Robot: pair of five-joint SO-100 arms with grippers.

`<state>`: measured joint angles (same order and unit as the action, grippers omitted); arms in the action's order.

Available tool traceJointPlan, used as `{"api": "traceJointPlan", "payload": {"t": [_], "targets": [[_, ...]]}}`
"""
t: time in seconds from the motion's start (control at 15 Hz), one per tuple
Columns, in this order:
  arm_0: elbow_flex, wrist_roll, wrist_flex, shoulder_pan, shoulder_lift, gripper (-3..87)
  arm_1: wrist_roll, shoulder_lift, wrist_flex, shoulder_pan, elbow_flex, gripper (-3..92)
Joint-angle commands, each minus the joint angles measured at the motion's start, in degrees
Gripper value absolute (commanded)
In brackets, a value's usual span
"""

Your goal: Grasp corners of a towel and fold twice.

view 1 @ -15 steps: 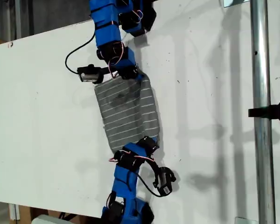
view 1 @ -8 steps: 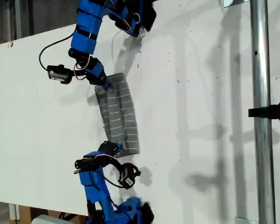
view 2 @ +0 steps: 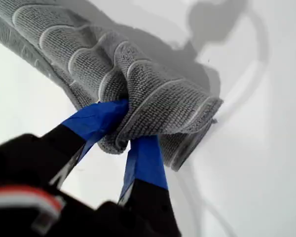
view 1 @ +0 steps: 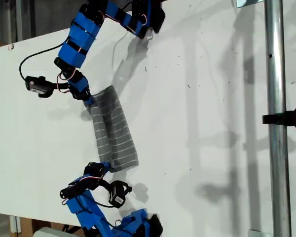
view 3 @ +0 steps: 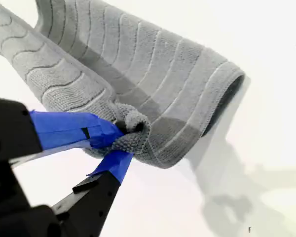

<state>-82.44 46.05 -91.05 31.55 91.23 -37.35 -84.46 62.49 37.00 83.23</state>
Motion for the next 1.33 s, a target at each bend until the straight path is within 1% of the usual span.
{"api": "traceJointPlan", "payload": {"t": [0.0, 0.13, 0.33, 0.4, 0.47, 0.53, 0.6, 0.67, 0.73, 0.87, 1.0, 1.07, 1.2, 1.27], "targets": [[-6.24, 3.60, 4.13, -4.83, 1.67, -3.0, -2.02, -4.75, 2.29, -1.05, 5.98, -0.4], [-10.81, 7.47, 8.44, -8.17, -0.70, -3.0, -3.43, -4.48, 1.93, -1.23, 12.04, -0.4], [-11.16, 10.72, 10.20, -9.14, -5.01, -2.9, -4.13, 1.05, 0.53, 0.26, 14.15, -0.4], [-11.16, 10.99, 10.28, -8.17, -5.45, 0.7, -4.31, 2.90, -0.62, 1.41, 13.97, -0.4], [-10.90, 11.07, 9.40, -7.21, -5.62, 8.9, -4.31, 5.01, 0.00, 2.20, 12.39, -0.2], [-9.84, 10.81, 7.03, -6.86, -5.45, 19.5, -5.36, 7.03, 2.99, 2.55, 10.20, 12.5], [-8.17, 10.28, 3.69, -6.68, -4.92, 27.2, -5.71, 9.05, 7.29, 3.08, 7.47, 26.0], [-6.33, 10.37, -0.26, -6.68, -3.08, 26.2, -5.71, 9.93, 11.95, 4.31, 5.71, 32.2], [-6.50, 10.63, -2.20, -6.86, 1.85, 25.6, -5.89, 8.09, 14.59, 5.27, 5.89, 36.7], [-9.23, 13.45, -3.34, -5.89, 15.91, 25.8, -5.45, 2.02, 16.26, 5.89, 6.42, 40.4], [-10.46, 13.54, -4.48, -6.77, 26.72, 28.2, -5.45, -6.06, 19.25, 8.96, 8.79, 42.1], [-13.54, 15.03, -4.31, -7.73, 31.82, 28.4, -5.36, -12.30, 18.72, 12.39, 13.36, 42.3], [-23.99, 16.17, 0.09, -11.60, 43.15, 27.9, -2.02, -21.18, 12.13, 20.74, 24.35, 42.1], [-30.32, 16.44, 3.43, -14.06, 50.36, 21.2, -0.09, -21.88, 7.91, 24.52, 29.00, 41.9]]}}
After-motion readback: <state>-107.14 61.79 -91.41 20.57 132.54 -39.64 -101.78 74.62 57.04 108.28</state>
